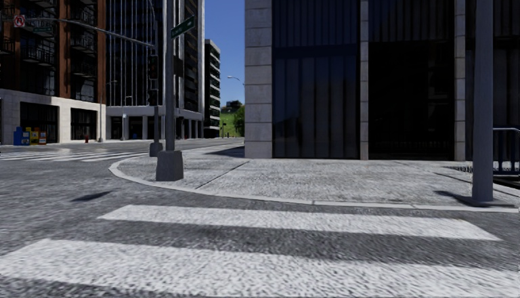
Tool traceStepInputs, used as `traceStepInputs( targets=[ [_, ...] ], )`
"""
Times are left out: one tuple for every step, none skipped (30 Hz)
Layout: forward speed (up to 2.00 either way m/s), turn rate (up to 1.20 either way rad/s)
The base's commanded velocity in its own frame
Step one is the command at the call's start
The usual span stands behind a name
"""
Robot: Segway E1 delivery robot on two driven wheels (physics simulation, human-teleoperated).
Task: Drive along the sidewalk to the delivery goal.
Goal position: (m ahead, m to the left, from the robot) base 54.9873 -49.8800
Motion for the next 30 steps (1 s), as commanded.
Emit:
traceStepInputs(
  targets=[
    [2.00, 0.22],
    [2.00, 0.22],
    [2.00, 0.22],
    [2.00, 0.18],
    [2.00, 0.05],
    [2.00, 0.00],
    [2.00, 0.00],
    [2.00, 0.00],
    [2.00, 0.00],
    [2.00, 0.00],
    [2.00, 0.00],
    [2.00, 0.00],
    [2.00, 0.00],
    [2.00, 0.00],
    [2.00, 0.00],
    [2.00, 0.00],
    [2.00, 0.00],
    [2.00, 0.00],
    [2.00, 0.00],
    [2.00, 0.00],
    [2.00, 0.00],
    [2.00, 0.00],
    [2.00, 0.00],
    [2.00, 0.00],
    [2.00, 0.00],
    [2.00, 0.00],
    [2.00, 0.00],
    [2.00, 0.00],
    [2.00, 0.00],
    [2.00, 0.00]
  ],
)
